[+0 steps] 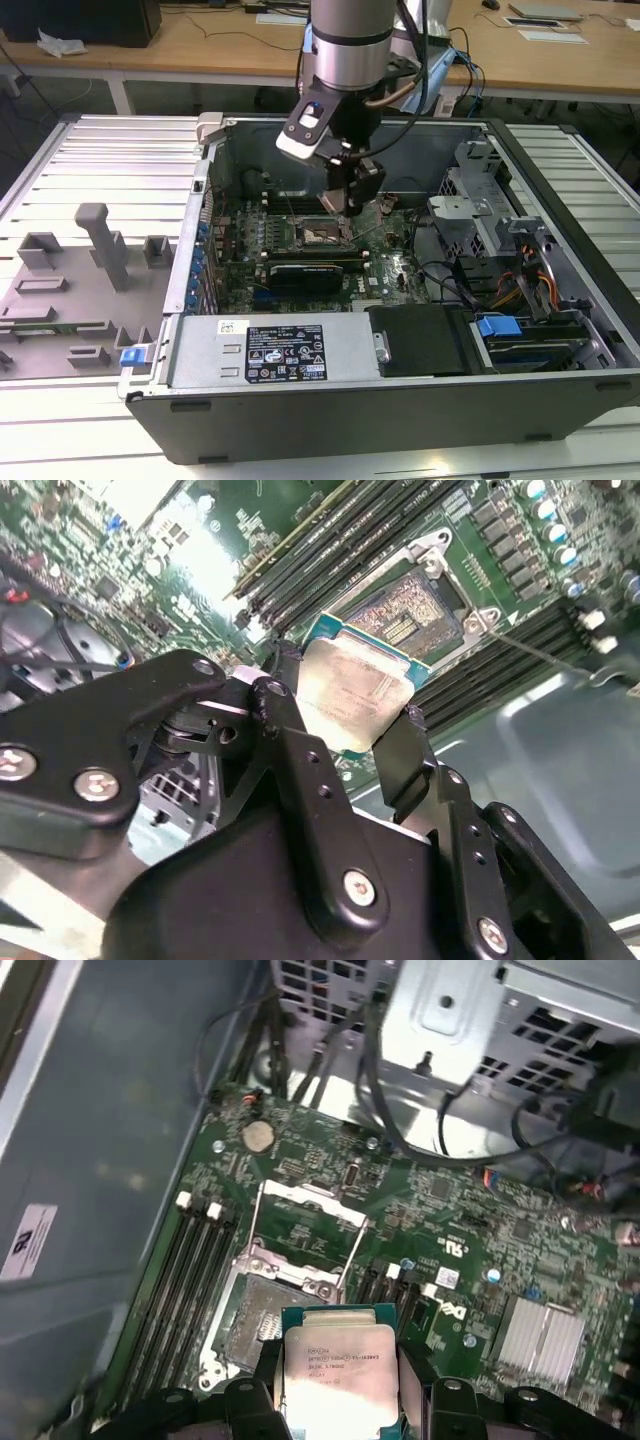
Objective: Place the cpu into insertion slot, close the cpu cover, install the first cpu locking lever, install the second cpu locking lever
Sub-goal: 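Place the cpu into insertion slot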
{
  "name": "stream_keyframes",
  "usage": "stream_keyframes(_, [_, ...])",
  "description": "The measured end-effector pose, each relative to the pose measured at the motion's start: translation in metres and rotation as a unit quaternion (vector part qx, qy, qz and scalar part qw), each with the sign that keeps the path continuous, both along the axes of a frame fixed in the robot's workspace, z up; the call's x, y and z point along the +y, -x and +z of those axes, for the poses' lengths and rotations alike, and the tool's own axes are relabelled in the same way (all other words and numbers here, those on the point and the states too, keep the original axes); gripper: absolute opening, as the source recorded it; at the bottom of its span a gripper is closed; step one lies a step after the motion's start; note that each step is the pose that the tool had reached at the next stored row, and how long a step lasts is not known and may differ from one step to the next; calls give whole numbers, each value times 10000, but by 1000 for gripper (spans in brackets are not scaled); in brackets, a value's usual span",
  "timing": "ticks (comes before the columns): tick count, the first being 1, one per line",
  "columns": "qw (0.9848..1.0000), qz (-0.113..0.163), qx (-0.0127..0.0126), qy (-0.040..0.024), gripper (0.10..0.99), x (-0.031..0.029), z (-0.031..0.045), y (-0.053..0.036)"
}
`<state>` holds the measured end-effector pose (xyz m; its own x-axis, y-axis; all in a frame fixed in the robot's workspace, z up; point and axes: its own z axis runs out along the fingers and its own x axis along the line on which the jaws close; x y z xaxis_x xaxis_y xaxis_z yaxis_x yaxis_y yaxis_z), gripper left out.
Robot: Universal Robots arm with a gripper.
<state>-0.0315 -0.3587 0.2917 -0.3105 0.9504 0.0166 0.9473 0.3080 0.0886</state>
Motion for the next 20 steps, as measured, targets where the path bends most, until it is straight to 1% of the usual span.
stream_keyframes(3, [9996, -270, 0, 0, 541, 0, -6, 0])
stream_keyframes(5, [9989, -468, 0, 1, 541, 0, -13, 0])
stream_keyframes(8, [9972, -741, 0, -1, 541, 0, -36, 1])
stream_keyframes(14, [9954, -954, 0, 0, 541, 13, -112, 23])
stream_keyframes(17, [9931, -1173, 0, 0, 541, 15, -161, 30])
stream_keyframes(20, [9911, -1331, 0, 0, 541, 21, -202, 37])
